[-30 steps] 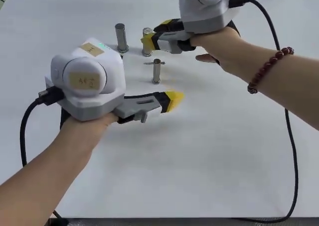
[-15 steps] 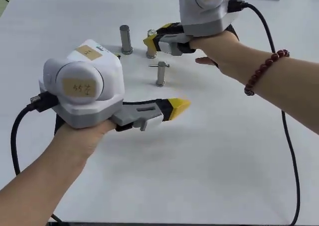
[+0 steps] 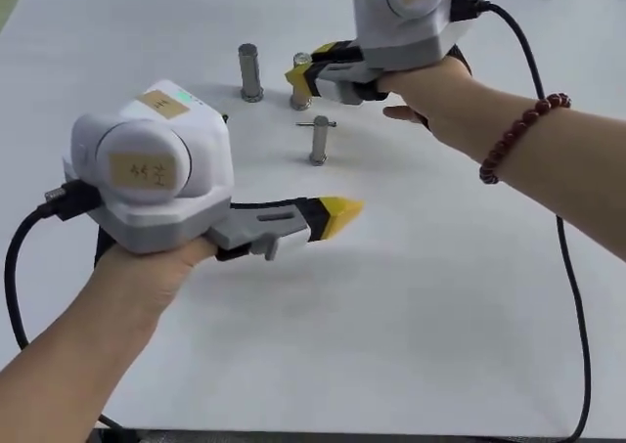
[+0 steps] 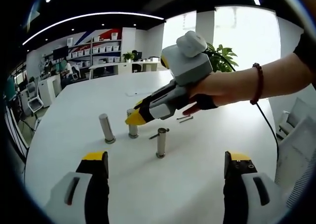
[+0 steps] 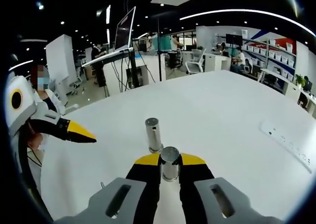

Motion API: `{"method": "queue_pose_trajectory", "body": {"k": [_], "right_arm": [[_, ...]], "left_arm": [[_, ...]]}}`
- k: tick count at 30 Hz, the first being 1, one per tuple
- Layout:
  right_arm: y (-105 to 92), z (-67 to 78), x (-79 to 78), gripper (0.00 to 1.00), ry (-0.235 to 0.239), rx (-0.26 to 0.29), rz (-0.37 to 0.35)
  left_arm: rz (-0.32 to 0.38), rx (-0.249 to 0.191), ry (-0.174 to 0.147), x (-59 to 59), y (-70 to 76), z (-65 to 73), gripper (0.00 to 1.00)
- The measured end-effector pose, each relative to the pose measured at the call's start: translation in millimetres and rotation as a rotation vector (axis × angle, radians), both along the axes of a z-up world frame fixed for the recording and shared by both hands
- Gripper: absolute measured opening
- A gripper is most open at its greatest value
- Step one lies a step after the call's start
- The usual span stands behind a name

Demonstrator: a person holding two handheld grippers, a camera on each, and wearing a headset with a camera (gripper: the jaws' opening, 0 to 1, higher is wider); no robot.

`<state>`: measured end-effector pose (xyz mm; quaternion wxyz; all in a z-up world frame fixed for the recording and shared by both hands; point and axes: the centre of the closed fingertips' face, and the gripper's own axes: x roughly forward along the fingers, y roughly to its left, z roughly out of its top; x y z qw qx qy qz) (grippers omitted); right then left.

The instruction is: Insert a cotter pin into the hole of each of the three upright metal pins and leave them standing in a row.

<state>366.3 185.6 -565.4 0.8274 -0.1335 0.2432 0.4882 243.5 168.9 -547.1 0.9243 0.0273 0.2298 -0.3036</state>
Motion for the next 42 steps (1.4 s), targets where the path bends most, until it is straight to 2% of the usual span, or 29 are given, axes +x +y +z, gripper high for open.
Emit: {"method": "queue_pose_trajectory", "body": {"k": [5, 11, 18, 28, 30, 33, 36, 42], "right_arm": [[-7.2, 0.6, 1.4, 0.08, 0.013, 0.007, 0.0], [-26.1, 1.6, -4.4, 0.08, 0.04, 0.013, 0.012], [-47.6, 4.1, -12.3, 0.08, 0.042, 0.003, 0.072], [-73.6, 5.1, -43.5, 0.08, 0.035, -0.027, 0.205], [-76.3, 5.5, -55.2, 0.08, 0.046, -0.026, 0.232], [-80.5, 5.8, -64.6, 0.08, 0.068, -0.018, 0.268], [-80.9, 7.2, -80.2, 0.08, 0.069, -0.028, 0.307], [-87.2, 3.5, -90.0, 0.08, 0.073, -0.043, 0.34]], "left_arm": [[-0.006, 0.005, 0.006, -1.3, -2.4, -1.7, 0.97], [-0.016, 0.005, -0.005, -1.7, -4.7, 1.2, 0.97], [-0.035, 0.011, -0.003, -4.3, -6.4, 0.7, 0.96], [-0.07, 0.032, -0.028, -6.6, -10.0, 5.3, 0.96], [-0.075, 0.038, -0.031, -7.6, -10.0, 5.6, 0.96], [-0.082, 0.043, -0.035, -9.0, -10.0, 6.0, 0.95], [-0.092, 0.048, -0.038, -10.9, -10.8, 6.1, 0.95], [-0.099, 0.056, -0.038, -13.9, -10.6, 5.0, 0.94]]}}
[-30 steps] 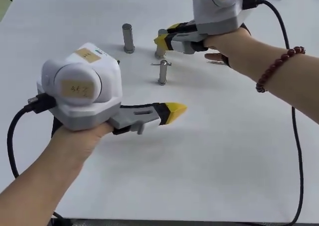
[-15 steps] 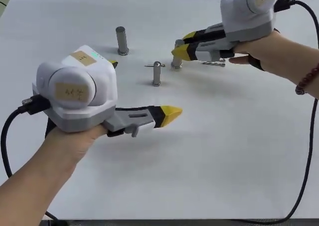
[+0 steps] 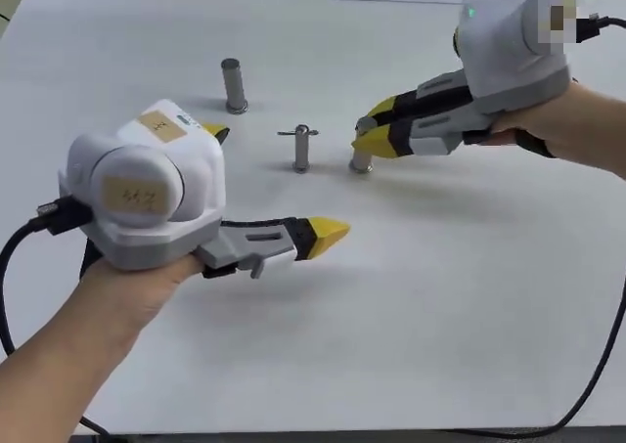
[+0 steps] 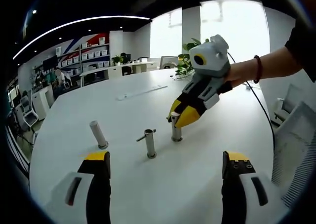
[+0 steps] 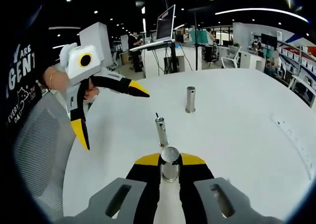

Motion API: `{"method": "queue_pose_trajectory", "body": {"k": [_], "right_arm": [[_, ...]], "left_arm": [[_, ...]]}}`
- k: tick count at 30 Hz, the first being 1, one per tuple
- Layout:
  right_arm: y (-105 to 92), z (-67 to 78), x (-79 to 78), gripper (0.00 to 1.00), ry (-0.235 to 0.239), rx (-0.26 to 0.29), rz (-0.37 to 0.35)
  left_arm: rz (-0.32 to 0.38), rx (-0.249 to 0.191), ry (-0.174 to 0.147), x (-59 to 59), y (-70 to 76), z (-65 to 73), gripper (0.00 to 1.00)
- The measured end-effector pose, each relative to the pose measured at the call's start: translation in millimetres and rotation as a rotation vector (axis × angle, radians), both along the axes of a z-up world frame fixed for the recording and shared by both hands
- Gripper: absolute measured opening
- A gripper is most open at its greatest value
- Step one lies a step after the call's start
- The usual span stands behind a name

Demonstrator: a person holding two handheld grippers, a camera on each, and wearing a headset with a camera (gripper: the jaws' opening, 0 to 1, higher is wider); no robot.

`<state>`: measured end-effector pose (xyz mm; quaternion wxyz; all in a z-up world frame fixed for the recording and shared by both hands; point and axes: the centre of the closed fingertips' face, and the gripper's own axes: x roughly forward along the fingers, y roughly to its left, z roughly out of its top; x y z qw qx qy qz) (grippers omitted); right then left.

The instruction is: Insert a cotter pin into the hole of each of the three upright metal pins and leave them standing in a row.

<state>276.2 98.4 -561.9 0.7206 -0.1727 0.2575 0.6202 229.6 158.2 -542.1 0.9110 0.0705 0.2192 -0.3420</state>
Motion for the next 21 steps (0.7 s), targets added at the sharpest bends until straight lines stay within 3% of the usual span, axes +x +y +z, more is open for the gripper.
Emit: {"method": "queue_pose_trajectory", "body": {"k": [11, 21], "right_arm": [[-5.1, -5.7, -16.0, 0.08, -0.008, -0.011, 0.012], [-7.9, -6.6, -15.9, 0.09, -0.001, -0.012, 0.008]], "left_arm": [[0.004, -0.011, 0.003, -1.2, 1.0, 0.7, 0.94], [0.014, -0.033, 0.027, -4.0, 0.6, -0.7, 0.93]]}}
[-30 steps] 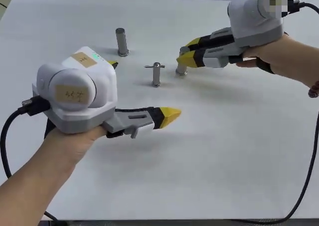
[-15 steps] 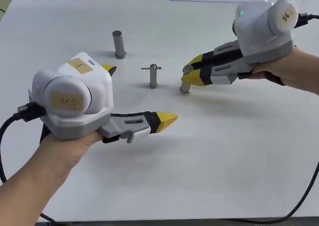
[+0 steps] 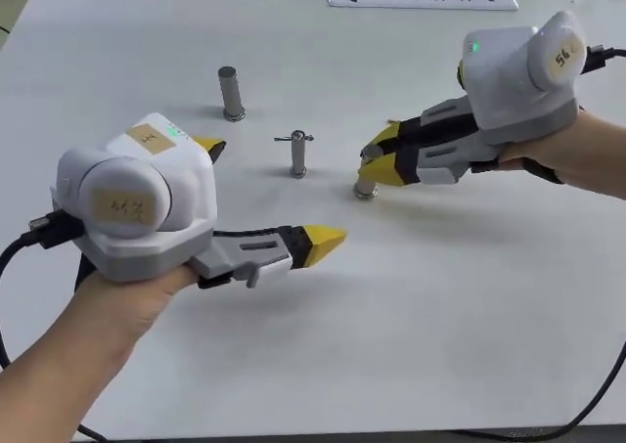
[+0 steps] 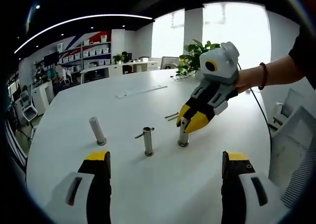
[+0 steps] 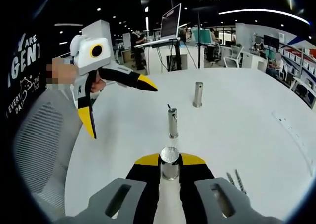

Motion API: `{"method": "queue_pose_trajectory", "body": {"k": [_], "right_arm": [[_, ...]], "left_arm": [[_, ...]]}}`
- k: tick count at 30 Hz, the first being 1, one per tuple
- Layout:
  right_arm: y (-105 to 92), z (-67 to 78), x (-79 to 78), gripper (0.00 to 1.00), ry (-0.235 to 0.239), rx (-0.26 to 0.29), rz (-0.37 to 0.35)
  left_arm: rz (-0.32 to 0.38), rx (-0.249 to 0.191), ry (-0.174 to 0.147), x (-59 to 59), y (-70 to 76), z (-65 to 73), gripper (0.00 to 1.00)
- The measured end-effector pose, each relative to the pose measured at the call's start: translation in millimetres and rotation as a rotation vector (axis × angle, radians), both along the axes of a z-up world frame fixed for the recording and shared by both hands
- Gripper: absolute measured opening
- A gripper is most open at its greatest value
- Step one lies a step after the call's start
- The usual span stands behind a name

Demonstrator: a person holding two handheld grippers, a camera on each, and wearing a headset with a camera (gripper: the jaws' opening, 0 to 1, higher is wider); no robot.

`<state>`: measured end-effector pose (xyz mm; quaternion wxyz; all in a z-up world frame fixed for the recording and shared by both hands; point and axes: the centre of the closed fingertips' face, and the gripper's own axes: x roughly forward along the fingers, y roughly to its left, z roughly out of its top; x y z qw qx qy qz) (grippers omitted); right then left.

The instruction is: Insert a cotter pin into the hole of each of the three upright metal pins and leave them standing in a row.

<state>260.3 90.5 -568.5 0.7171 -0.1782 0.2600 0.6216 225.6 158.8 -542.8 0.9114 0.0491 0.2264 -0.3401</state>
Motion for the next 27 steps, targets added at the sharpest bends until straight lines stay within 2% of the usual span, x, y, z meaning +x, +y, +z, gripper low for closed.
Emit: {"method": "queue_pose_trajectory", "body": {"k": [3, 5, 6, 8, 9, 11, 15, 20, 23, 27], "right_arm": [[-0.2, 0.2, -1.0, 0.09, 0.005, 0.006, -0.007], [-1.3, -2.8, -5.3, 0.11, 0.048, -0.009, -0.017], [-1.7, -5.4, -3.4, 0.13, 0.041, -0.027, -0.03], [-1.1, -4.7, -3.4, 0.25, 0.031, -0.022, -0.038], [-0.8, -4.0, -3.8, 0.27, 0.035, -0.019, -0.044], [0.3, -1.3, -5.8, 0.24, 0.036, -0.008, -0.045], [0.8, 3.4, -11.9, 0.26, 0.039, -0.006, -0.04], [-4.7, 10.6, -7.9, 0.26, 0.041, 0.006, -0.049], [-11.6, 17.9, -6.9, 0.27, 0.036, -0.004, -0.062], [-24.8, 18.5, -0.5, 0.27, 0.028, -0.024, -0.094]], "left_arm": [[0.01, -0.012, 0.007, -0.3, 0.1, 0.7, 0.92], [0.014, -0.02, 0.009, -0.2, 0.0, 1.9, 0.92], [0.016, -0.024, 0.009, -0.1, 0.0, 2.6, 0.92], [0.019, -0.032, 0.012, 0.2, -0.1, 3.5, 0.92], [0.02, -0.036, 0.016, 0.5, 0.1, 3.5, 0.92], [0.021, -0.04, 0.017, 1.1, 0.4, 4.3, 0.92], [0.027, -0.041, 0.009, 3.1, 2.2, 7.6, 0.92], [0.034, -0.042, 0.007, 3.9, 4.4, 9.3, 0.91], [0.037, -0.042, 0.002, 4.0, 5.6, 10.8, 0.91], [0.047, -0.049, 0.002, 4.6, 7.5, 11.9, 0.91]]}}
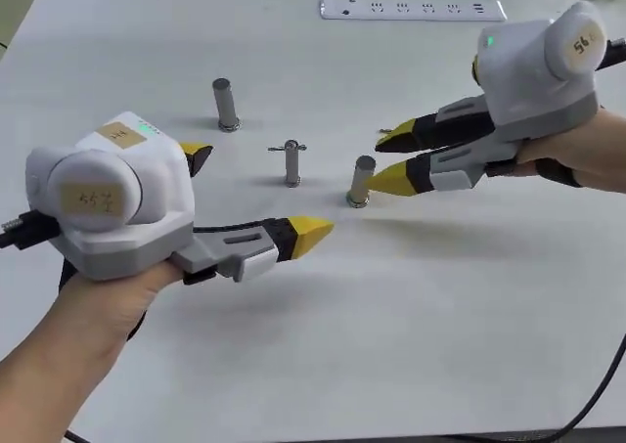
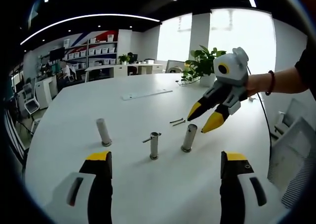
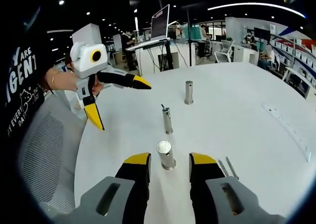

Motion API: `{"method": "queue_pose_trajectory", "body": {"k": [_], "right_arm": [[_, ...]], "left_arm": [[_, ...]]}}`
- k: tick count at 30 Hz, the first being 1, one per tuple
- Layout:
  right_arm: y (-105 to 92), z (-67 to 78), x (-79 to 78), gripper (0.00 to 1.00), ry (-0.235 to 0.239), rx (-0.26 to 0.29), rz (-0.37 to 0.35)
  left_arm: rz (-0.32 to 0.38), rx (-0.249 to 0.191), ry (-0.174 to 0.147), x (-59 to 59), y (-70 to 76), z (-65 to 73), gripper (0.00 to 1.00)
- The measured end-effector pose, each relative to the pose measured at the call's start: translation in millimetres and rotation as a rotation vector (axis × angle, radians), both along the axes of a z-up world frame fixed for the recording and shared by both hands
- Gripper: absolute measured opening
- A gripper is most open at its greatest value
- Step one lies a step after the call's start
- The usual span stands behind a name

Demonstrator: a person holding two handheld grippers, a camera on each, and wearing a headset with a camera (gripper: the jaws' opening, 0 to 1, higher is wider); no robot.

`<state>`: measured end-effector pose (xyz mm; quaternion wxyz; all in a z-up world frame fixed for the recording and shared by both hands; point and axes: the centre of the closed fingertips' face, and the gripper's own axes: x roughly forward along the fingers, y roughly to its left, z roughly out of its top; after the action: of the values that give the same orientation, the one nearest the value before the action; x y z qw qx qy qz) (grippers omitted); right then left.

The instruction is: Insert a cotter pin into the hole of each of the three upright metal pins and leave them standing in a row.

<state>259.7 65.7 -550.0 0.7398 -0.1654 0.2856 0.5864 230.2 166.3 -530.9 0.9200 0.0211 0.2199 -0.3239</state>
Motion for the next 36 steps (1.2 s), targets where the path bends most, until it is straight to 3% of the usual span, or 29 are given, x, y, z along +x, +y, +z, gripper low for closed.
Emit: {"method": "queue_pose_trajectory", "body": {"k": [2, 9, 15, 18, 24, 26, 36], "right_arm": [[-9.7, -3.6, 9.1, 0.25, 0.012, -0.022, -0.052], [-34.5, -11.1, 37.3, 0.17, -0.017, -0.089, -0.169], [-50.5, -27.3, 62.1, 0.12, -0.054, -0.162, -0.214], [-58.3, -39.5, 70.2, 0.11, -0.073, -0.224, -0.225], [-57.3, -51.5, 77.7, 0.1, -0.055, -0.236, -0.228], [-55.8, -54.7, 77.8, 0.1, -0.027, -0.229, -0.237], [-58.3, -62.9, 90.0, 0.08, -0.009, -0.23, -0.262]], "left_arm": [[0.009, -0.01, 0.003, 0.5, 1.2, 1.0, 0.9], [0.02, -0.028, -0.001, -0.1, 3.1, 4.4, 0.88], [0.02, -0.024, -0.002, -1.0, 3.6, 4.2, 0.86], [0.024, -0.022, -0.002, -0.6, 4.5, 3.7, 0.83], [0.028, -0.019, -0.004, 0.4, 5.7, 2.6, 0.8], [0.034, -0.016, -0.001, 0.7, 6.9, 1.3, 0.8], [0.044, -0.011, 0.006, 1.5, 10.3, -2.7, 0.77]]}}
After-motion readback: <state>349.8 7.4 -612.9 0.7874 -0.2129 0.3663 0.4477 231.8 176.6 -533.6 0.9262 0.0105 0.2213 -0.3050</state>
